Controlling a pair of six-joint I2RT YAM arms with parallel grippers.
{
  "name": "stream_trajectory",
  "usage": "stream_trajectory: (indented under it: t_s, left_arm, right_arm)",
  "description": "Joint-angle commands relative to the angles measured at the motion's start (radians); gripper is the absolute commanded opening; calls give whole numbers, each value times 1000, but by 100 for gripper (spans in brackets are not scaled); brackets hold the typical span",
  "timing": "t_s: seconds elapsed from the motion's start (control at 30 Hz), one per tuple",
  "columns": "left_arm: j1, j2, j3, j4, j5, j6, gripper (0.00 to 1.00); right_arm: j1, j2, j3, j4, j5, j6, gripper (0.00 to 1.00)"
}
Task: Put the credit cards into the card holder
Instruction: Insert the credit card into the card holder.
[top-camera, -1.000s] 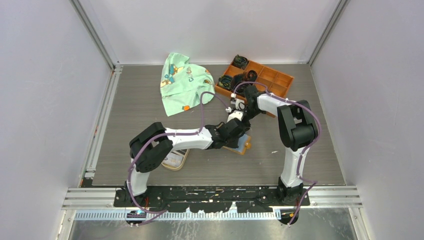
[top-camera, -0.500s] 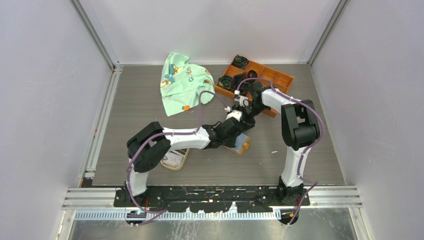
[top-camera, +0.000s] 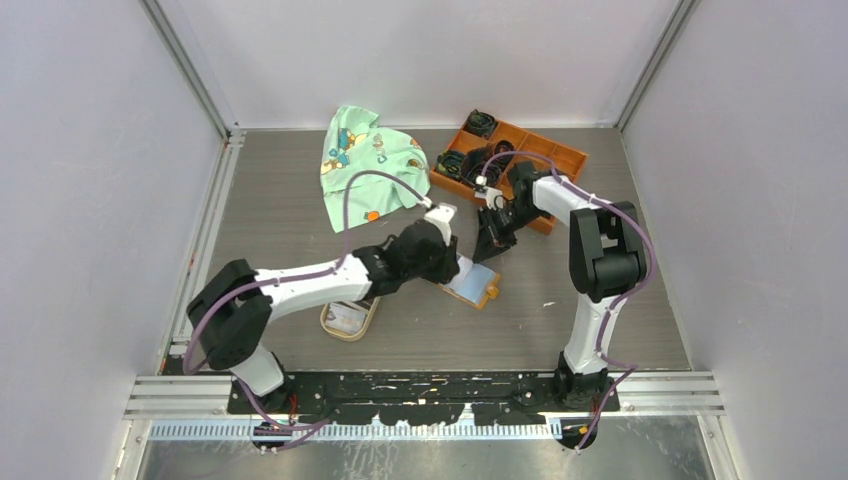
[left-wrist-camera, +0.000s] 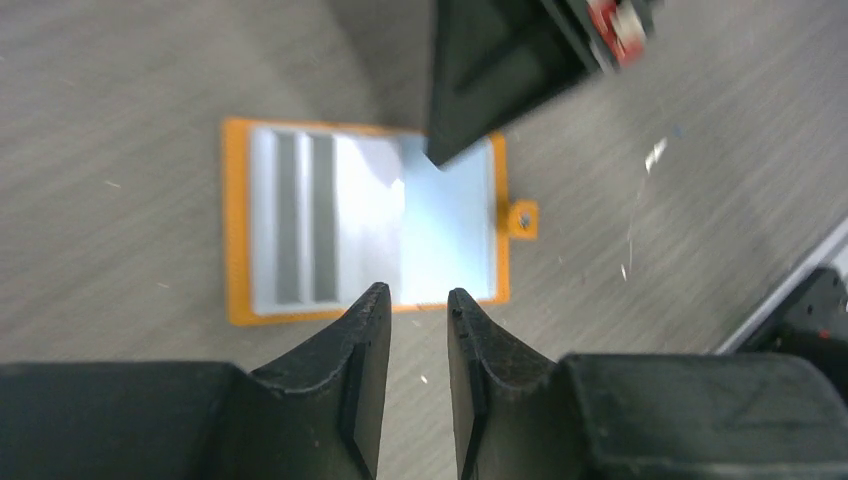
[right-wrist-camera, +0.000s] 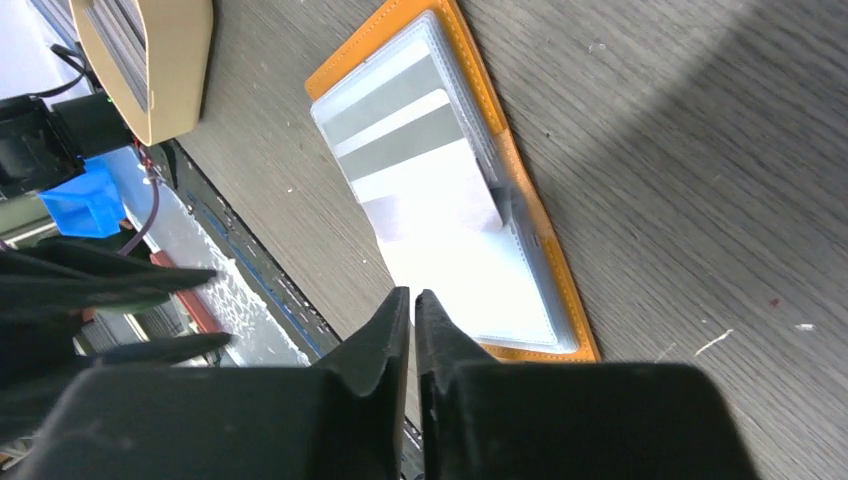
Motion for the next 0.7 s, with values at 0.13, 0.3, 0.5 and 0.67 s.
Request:
stream_trajectory:
  t_s: [0.13,0.3,0.5,0.67]
  left_arm:
    - [206,34,28,-39,53,29,28]
    - [227,166,121,-119,28,48,28]
    - [226,239,149,-144,95,15,24]
    - [219,208,85,-129,149,-27,21]
  right_arm:
    - [25,-13,2,-3,48,18,6]
    - [40,17,-18,30,84,71,6]
    - [77,53,-20,39,124,85,6]
    - [105,77,-14,40,148,90,7]
